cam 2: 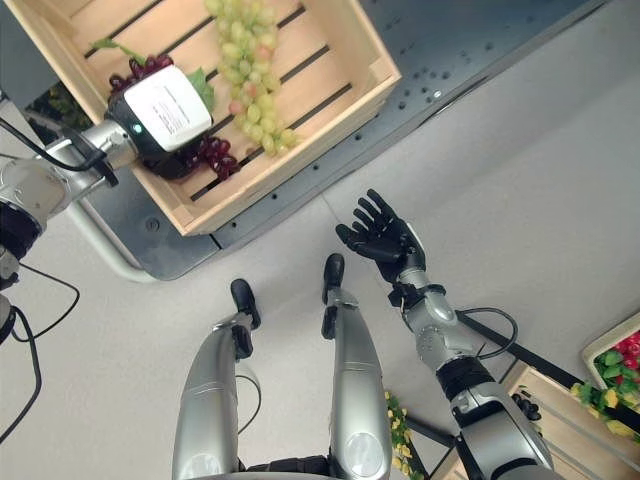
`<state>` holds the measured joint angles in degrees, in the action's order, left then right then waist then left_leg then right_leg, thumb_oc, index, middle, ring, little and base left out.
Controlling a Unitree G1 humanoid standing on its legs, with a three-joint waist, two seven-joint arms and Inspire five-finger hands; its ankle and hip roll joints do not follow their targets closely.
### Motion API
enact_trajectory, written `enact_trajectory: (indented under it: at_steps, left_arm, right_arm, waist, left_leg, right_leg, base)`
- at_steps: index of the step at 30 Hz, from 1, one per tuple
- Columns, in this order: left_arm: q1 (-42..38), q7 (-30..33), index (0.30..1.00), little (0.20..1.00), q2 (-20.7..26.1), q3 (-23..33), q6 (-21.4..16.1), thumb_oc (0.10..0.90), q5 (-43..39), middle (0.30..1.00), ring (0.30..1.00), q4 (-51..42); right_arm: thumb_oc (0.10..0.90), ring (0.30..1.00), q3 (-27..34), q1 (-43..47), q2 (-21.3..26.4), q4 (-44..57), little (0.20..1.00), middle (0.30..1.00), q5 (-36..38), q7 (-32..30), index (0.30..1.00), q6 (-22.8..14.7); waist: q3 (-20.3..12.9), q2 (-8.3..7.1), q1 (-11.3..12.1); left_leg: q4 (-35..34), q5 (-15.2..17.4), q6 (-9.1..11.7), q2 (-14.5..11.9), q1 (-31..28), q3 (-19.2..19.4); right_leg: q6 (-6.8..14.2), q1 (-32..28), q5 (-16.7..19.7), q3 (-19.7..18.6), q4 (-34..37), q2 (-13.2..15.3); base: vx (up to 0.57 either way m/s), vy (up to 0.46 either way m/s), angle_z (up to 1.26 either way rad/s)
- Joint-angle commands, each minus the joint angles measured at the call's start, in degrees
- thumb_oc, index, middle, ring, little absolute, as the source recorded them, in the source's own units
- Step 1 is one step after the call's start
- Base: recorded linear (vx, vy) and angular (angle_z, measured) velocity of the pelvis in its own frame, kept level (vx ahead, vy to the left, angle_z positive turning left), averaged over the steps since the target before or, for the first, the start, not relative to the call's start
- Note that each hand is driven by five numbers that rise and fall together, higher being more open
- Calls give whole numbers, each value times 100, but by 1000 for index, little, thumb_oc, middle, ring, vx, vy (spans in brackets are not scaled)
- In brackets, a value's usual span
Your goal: Pick up the fruits from the basket on one side to the basket on the other side
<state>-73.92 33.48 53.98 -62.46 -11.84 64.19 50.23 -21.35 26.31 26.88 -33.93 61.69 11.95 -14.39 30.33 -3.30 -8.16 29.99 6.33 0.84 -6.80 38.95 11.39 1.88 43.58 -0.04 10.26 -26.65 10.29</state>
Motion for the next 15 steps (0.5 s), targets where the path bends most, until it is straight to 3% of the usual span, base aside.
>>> enact_trajectory:
  at_steps: [1, 6, 10, 15]
  left_arm:
    - [148, 682, 300, 300, 285, 620, 78, 400, -1497, 300, 300, -429]
    - [751, 1284, 300, 300, 460, 1490, -183, 400, -2477, 300, 300, -862]
    - [1419, 1599, 300, 300, 325, 2328, -378, 400, -3158, 300, 300, -1192]
    - [2219, 1475, 300, 300, 25, 3274, -811, 400, -3948, 300, 300, -1703]
  right_arm:
    - [800, 900, 137, -320, 256, 606, 900, 900, -52, -57, 900, -659]
    - [800, 900, 253, -665, 234, 822, 900, 900, -552, -97, 900, -759]
    - [800, 900, 244, -863, 124, 975, 900, 900, -830, -132, 900, -759]
    - [800, 900, 260, -1090, -34, 1134, 900, 900, -1321, -250, 900, -657]
  waist:
    - [-53, 255, 193]
    - [-53, 270, 259]
    - [-53, 260, 288]
    - [-387, 302, 318]
  left_leg:
    - [-487, -134, 134, 13, -411, 61]
    - [-698, -97, 120, 49, -1185, 144]
    - [-1021, -142, 131, 88, -1837, 151]
    - [-1524, -231, 158, 172, -2465, 164]
  right_leg:
    - [213, -687, -390, 86, 151, 0]
    - [275, -1418, -408, 132, 343, 49]
    - [299, -2028, -391, 174, 607, 85]
    - [325, -2654, -352, 247, 1081, 121]
  base:
    - [0, 0, 0]
    - [0, 0, 0]
    - [14, -5, 3]
    - [64, -3, 0]
